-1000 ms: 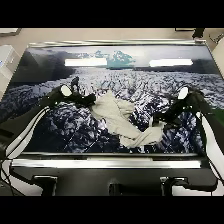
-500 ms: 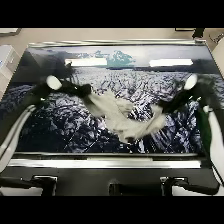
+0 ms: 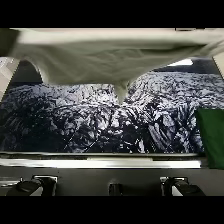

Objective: Fold the clothes and pants, and hang the long-sleeved shirts on hangers.

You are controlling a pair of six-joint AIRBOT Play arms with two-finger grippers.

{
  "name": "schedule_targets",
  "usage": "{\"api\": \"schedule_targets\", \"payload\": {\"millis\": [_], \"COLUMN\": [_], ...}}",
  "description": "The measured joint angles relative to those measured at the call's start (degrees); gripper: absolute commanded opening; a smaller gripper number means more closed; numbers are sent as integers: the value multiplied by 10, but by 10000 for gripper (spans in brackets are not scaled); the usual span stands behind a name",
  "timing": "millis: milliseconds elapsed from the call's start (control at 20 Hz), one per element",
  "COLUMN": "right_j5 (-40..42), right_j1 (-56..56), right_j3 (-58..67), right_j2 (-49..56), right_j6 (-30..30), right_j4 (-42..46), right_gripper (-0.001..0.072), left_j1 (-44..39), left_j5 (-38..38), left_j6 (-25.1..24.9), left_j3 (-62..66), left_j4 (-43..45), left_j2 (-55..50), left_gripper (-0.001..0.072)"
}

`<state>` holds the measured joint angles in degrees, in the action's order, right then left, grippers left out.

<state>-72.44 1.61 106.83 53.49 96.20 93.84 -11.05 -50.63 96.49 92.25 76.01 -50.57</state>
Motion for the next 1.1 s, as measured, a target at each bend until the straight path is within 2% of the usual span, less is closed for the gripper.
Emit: {"api": "schedule_targets", "payload": {"millis": [150, 300, 550, 650, 750, 950, 1100], "right_j5": [25, 71, 47, 56, 97, 158, 171], "right_j1": [0, 0, 0, 0, 0, 0, 0], "right_j3": [8, 10, -33, -81, -127, -166, -175], "right_j2": [-55, -76, -16, 43, 117, 264, 329], "right_j6": [18, 31, 23, 12, 22, 118, 166], "right_j4": [-2, -8, -14, -15, -21, -66, -134], "right_gripper": [57, 57, 57, 58, 59, 59, 59], "left_j1": [-9, -17, -22, -22, -22, -19, -17], "left_j5": [12, 0, -47, -24, 29, 124, 146], "left_j6": [12, 17, 21, 21, 25, 56, 67], "left_j3": [2, -5, -143, -228, -292, -311, -278], "left_j4": [-8, -16, -20, -20, -19, -51, -114], "left_j2": [69, 93, 64, 26, -37, -206, -307], "left_gripper": [20, 20, 20, 21, 21, 22, 22]}}
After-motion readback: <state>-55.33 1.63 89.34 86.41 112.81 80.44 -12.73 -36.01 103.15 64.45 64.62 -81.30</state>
